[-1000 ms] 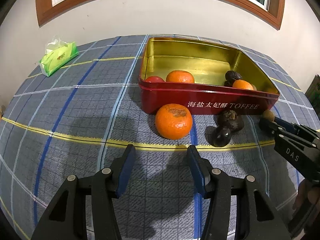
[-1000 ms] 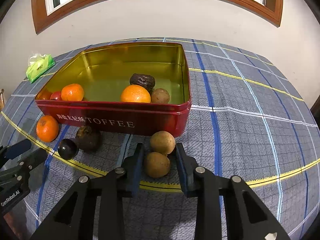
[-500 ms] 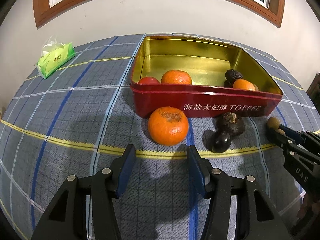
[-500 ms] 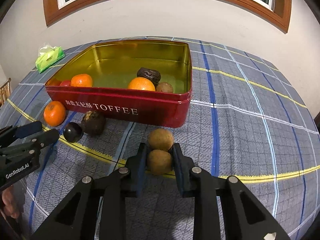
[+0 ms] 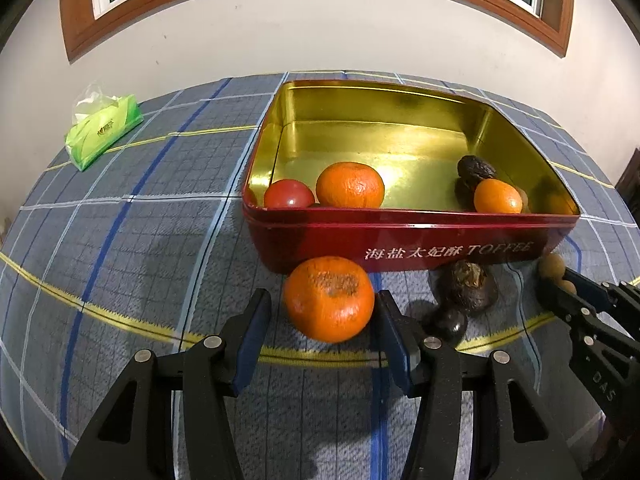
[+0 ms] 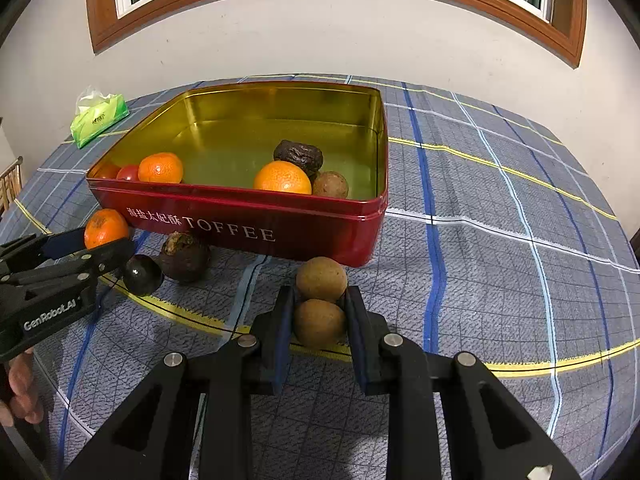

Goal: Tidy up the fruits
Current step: 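Close left tool on the tangerine, then lift both held fruits and carry them over the red tin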

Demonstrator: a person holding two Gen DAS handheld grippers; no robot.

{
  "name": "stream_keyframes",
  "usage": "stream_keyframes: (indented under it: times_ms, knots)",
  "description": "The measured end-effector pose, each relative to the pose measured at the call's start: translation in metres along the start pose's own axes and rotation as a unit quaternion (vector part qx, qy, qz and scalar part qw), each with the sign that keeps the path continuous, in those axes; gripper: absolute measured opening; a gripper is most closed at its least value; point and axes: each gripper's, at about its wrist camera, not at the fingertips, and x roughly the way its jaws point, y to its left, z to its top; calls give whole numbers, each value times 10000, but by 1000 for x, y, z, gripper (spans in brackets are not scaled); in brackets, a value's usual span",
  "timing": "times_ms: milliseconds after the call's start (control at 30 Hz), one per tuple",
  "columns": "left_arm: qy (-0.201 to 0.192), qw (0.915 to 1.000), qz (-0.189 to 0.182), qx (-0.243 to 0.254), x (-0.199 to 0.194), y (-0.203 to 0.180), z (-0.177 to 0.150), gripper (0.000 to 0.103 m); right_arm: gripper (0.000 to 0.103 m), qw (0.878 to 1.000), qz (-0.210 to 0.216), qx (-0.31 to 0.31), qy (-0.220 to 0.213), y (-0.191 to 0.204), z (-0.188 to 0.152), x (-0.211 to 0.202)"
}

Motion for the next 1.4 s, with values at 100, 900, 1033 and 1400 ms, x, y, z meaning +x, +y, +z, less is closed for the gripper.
stream_keyframes:
  times_ms: [100,900,1033,1400]
  knots:
    - [-25,10000,7,-28,3,1,2,54,24,10000,4,3,0,0,0,0]
    - [-158,9999,43,-49,-5,-3,-7,42,24,10000,-6,0,-3,0,0,1]
    - [-152,9999,11,-70,-5,-1,-6,42,24,10000,-13,-7,-3,1,0,1]
    - [-150,9999,16,-69,-5,-1,-7,42,24,10000,13,13,-6,0,-1,1]
